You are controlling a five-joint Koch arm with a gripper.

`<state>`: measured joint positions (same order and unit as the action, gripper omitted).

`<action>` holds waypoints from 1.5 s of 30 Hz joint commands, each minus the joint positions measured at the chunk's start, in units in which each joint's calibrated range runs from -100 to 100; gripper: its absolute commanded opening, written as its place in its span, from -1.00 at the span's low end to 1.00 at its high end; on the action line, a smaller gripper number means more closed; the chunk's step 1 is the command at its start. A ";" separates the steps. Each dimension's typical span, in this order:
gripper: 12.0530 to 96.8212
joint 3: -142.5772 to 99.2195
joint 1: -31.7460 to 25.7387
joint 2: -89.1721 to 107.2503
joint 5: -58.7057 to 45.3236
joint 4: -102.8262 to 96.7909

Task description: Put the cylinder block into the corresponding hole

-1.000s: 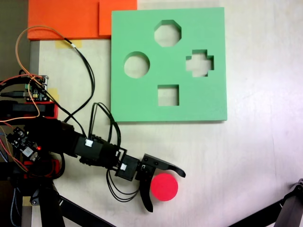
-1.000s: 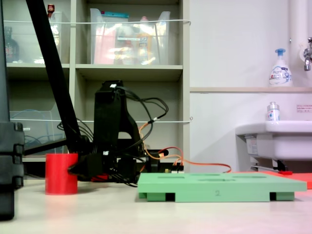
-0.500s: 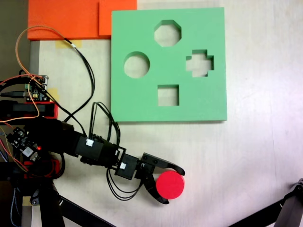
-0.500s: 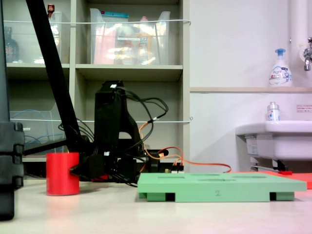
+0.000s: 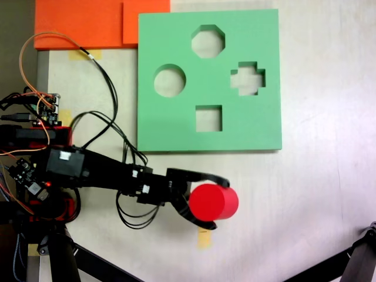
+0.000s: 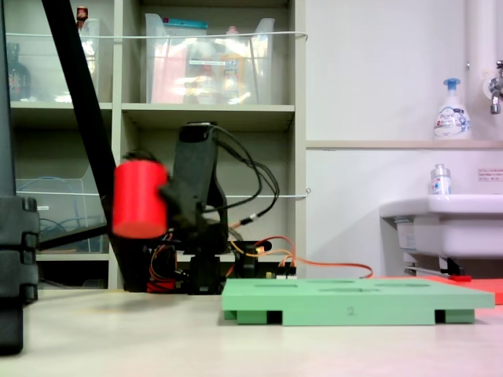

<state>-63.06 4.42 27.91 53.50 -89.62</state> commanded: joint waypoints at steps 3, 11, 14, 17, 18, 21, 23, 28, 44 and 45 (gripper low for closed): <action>-0.55 0.35 -6.06 13.57 -0.83 6.47; -0.54 -2.05 -17.58 19.86 -2.49 14.08; -0.54 -2.05 -20.71 19.44 -2.54 16.59; -0.54 -2.05 -23.74 17.48 -2.59 18.03; -0.54 -2.35 -24.62 16.51 -2.59 18.03; -0.54 -3.94 -27.25 14.41 -2.64 18.03; -0.54 -4.74 -28.52 12.88 -2.78 18.13; -0.53 -5.94 -30.67 8.41 -2.98 17.64; -0.51 -5.84 -32.04 -1.79 -2.98 17.36; -0.51 -5.84 -32.14 -2.07 -2.98 17.26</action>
<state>-70.11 -27.23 25.58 51.01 -70.73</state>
